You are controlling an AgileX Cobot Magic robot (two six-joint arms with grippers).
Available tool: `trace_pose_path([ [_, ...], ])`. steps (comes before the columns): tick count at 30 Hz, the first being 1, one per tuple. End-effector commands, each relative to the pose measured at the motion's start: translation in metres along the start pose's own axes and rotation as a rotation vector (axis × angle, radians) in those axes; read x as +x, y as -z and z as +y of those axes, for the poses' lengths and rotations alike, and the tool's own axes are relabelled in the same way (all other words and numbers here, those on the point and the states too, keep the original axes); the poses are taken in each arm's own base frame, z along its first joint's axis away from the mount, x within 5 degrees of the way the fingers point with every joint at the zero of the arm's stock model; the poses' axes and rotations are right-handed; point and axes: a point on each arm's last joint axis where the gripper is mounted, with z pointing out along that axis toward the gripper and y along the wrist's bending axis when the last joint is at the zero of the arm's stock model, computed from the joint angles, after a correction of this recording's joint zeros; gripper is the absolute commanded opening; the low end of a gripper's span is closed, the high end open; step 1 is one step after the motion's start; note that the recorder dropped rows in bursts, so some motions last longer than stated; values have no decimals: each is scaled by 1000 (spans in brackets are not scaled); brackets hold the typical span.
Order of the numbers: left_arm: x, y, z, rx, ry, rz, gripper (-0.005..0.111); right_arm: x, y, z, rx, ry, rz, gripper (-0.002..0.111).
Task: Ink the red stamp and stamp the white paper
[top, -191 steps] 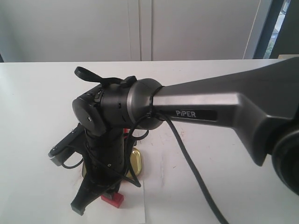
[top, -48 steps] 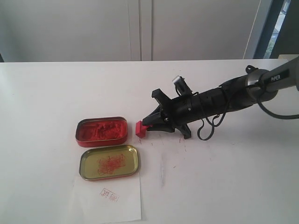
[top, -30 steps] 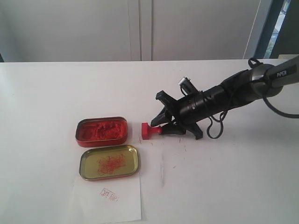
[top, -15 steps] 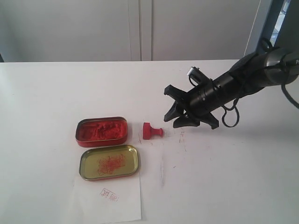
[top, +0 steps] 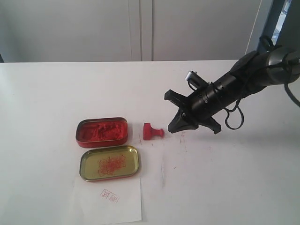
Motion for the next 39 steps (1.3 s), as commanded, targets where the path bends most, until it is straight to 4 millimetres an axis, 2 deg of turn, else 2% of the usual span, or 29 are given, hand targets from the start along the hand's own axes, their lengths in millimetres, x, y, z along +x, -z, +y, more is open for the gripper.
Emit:
trace_pose_path([
  [1,1,0,0,-1,13,-5,0,2,8,-2,37,15,16,0],
  [14,1,0,0,-1,13,-5,0,12,47,-3,324,62,20,0],
  [26,1,0,0,-1,13,-5,0,20,66,-20,601,-16,68,0],
  [32,1,0,0,-1,13,-5,0,26,76,-19,640,3,77,0],
  [36,1,0,0,-1,13,-5,0,36,95,-30,644,-39,56,0],
  [39,1,0,0,-1,13,-5,0,48,118,-48,645,-101,38,0],
])
